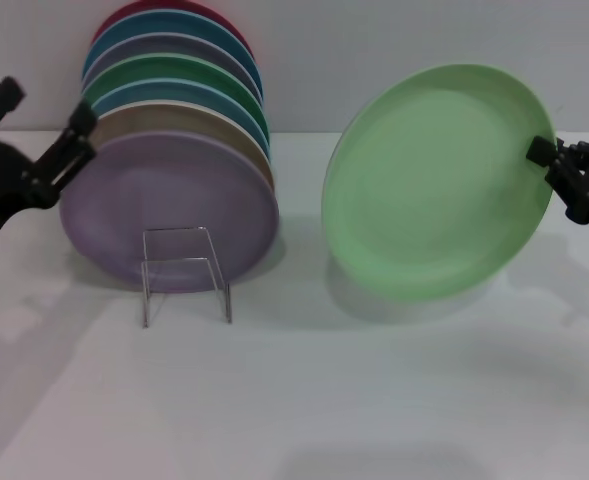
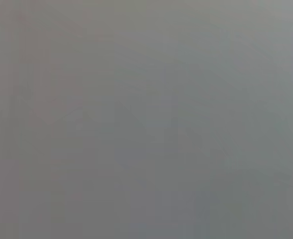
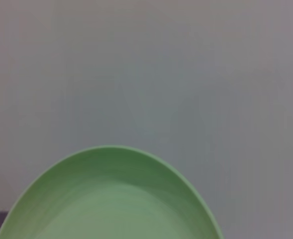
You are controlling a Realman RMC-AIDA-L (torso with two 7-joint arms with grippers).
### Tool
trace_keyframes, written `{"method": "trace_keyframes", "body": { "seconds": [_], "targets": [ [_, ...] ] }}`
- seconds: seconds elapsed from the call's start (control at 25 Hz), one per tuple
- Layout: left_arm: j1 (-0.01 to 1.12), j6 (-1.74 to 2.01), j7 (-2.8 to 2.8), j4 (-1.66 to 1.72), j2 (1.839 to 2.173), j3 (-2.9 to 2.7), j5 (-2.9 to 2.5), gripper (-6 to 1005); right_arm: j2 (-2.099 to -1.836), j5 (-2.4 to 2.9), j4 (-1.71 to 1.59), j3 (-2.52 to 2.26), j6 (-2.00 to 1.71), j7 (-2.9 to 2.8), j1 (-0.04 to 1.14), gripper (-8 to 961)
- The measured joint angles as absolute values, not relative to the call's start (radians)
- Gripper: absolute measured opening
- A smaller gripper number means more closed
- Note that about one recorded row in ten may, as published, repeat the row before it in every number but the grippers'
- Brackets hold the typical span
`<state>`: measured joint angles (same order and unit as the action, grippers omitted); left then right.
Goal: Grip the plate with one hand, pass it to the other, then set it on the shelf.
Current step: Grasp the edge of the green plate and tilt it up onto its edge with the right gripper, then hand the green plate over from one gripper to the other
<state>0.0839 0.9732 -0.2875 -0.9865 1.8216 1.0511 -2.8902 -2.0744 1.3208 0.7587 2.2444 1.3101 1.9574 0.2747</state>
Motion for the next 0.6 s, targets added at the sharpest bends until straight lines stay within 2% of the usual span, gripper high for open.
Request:
{"method": "trace_keyframes", "body": {
  "seconds": [0.16,0.28,0.44,0.6],
  "targets": [
    [0.058,0.756,-0.314,-1.223,1.725,0.996,-2.890,814,-2.073,1.326,0.754,2.246,1.273,1.959,0.287,29],
    [0.054,0.577,-0.304,-1.354,1.687,0.974,-2.891,814,-2.073,1.326,0.743,2.243,1.253,1.970,0.295,28],
    [0.052,0.336,-0.234,-1.495,1.686,0.980,-2.891,814,-2.073,1.328,0.725,2.237,1.245,1.991,0.306,28],
    [0.048,0.141,-0.111,-1.608,1.729,1.005,-2.890,814,-2.072,1.330,0.718,2.237,1.245,2.007,0.310,28]
  ]
}}
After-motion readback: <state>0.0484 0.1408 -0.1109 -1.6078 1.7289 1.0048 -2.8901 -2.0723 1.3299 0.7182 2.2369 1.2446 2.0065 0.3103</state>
